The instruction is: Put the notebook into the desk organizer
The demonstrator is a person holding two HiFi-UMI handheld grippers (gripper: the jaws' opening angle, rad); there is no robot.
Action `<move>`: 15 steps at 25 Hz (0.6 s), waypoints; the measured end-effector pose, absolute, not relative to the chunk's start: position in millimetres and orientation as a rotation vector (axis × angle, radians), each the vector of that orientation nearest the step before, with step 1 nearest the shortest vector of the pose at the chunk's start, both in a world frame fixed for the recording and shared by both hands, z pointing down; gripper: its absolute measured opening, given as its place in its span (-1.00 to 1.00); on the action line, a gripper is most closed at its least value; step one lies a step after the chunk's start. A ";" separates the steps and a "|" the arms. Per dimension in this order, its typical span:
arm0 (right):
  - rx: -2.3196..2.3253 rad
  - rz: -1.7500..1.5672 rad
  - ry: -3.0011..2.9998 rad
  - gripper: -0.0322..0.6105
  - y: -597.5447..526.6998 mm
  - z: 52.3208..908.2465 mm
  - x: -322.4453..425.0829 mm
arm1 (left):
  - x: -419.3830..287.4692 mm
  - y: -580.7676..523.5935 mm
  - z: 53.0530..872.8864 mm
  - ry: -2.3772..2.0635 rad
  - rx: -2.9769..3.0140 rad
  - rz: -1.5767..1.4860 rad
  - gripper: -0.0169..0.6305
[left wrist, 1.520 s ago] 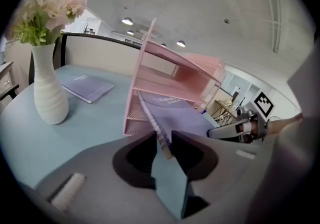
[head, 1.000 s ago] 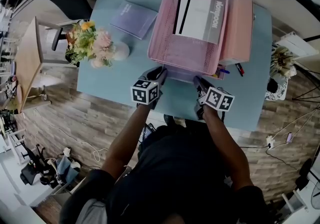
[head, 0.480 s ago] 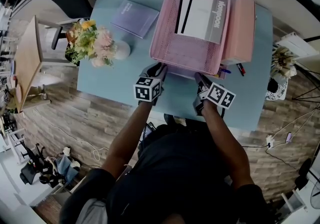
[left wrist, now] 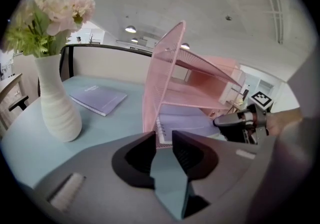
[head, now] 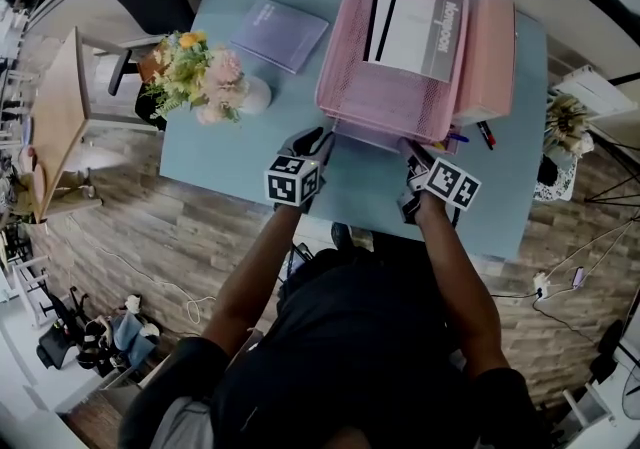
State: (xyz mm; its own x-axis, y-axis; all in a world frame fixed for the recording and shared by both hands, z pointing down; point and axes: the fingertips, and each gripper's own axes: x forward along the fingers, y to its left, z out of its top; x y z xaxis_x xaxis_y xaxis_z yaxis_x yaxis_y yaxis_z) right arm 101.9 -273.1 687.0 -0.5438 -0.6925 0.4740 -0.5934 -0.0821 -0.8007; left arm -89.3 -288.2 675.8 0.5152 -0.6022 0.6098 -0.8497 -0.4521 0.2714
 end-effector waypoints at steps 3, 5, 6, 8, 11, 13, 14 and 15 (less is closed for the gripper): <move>-1.501 -1.684 2.056 -0.35 -270.8 683.4 109.1 | -94.7 -284.2 664.5 -1.177 2.230 0.570 -0.46; -1.534 -1.647 2.067 -0.25 -268.0 678.0 113.7 | -99.7 -281.2 656.9 -1.177 2.247 0.560 -0.46; -1.546 -1.625 2.076 -0.23 -266.1 673.5 115.3 | -103.1 -279.7 652.8 -1.178 2.254 0.554 -0.46; -1.567 -1.569 2.105 -0.22 -261.9 661.1 117.8 | -110.3 -276.9 642.7 -1.177 2.271 0.538 -0.46; -1.594 -1.471 2.164 -0.21 -253.6 637.8 121.4 | -118.9 -271.3 623.5 -1.162 2.309 0.509 -0.46; -1.617 -1.389 2.210 -0.22 -246.9 618.5 124.5 | -123.6 -265.9 609.4 -1.153 2.337 0.489 -0.46; -1.634 -1.336 2.237 -0.22 -244.1 607.0 126.5 | -125.8 -263.1 601.9 -1.149 2.353 0.478 -0.46; -1.652 -1.278 2.263 -0.22 -241.5 594.3 128.5 | -127.9 -260.3 594.0 -1.143 2.371 0.466 -0.46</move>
